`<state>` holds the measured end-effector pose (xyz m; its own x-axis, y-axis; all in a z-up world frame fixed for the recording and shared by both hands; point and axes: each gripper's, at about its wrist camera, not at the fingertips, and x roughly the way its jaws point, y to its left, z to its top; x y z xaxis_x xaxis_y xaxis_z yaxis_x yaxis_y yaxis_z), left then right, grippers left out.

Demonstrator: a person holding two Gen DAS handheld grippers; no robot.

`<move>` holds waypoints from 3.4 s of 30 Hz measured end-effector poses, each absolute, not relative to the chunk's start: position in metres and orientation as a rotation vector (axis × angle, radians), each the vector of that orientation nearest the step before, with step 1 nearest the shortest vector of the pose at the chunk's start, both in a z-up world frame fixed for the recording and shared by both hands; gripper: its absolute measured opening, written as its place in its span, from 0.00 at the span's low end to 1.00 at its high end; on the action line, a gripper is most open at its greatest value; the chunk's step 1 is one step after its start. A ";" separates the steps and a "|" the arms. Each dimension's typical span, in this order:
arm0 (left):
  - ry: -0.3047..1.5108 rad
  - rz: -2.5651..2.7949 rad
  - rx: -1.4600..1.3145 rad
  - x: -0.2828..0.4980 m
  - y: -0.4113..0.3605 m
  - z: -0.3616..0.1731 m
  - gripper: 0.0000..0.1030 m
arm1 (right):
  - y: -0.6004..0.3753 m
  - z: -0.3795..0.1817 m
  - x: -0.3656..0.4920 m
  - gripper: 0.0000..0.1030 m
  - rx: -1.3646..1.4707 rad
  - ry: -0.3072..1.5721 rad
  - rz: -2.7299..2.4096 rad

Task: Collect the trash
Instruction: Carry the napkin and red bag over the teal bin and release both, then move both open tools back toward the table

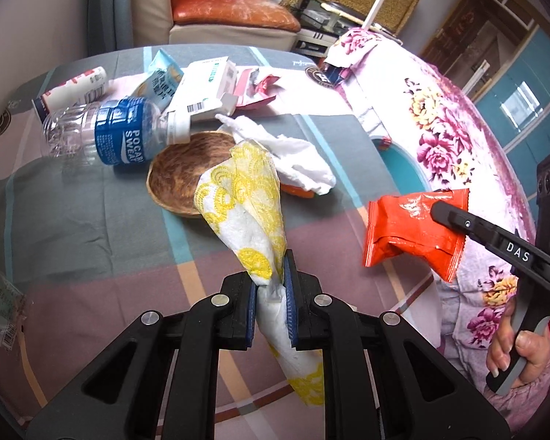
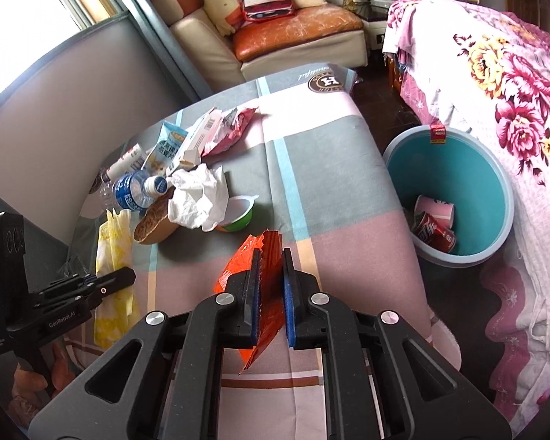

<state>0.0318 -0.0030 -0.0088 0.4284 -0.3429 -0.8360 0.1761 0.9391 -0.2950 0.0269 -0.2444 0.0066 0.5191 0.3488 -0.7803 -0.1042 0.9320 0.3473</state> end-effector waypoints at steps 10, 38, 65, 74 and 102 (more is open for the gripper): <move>1.077 -0.385 -0.037 0.065 -0.069 0.006 0.13 | -0.312 0.028 0.042 0.10 0.345 0.878 0.155; 1.148 -0.572 0.182 0.154 -0.283 -0.033 0.13 | -0.482 -0.018 0.068 0.10 0.513 0.834 -0.148; 1.171 -0.486 0.143 0.170 -0.261 -0.049 0.86 | -0.474 -0.034 0.090 0.12 0.487 0.893 -0.164; 1.176 -0.493 0.125 0.156 -0.243 -0.046 0.88 | -0.462 -0.034 0.091 0.61 0.485 0.922 -0.170; 1.094 -0.352 -0.103 0.109 -0.099 -0.009 0.92 | -0.340 0.002 0.076 0.80 0.332 1.037 -0.010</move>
<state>0.1089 -0.0991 -0.0088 0.4099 -0.3297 -0.8504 0.2286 0.9398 -0.2542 0.0765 -0.3401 0.0020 0.5137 0.1475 -0.8452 0.1636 0.9502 0.2653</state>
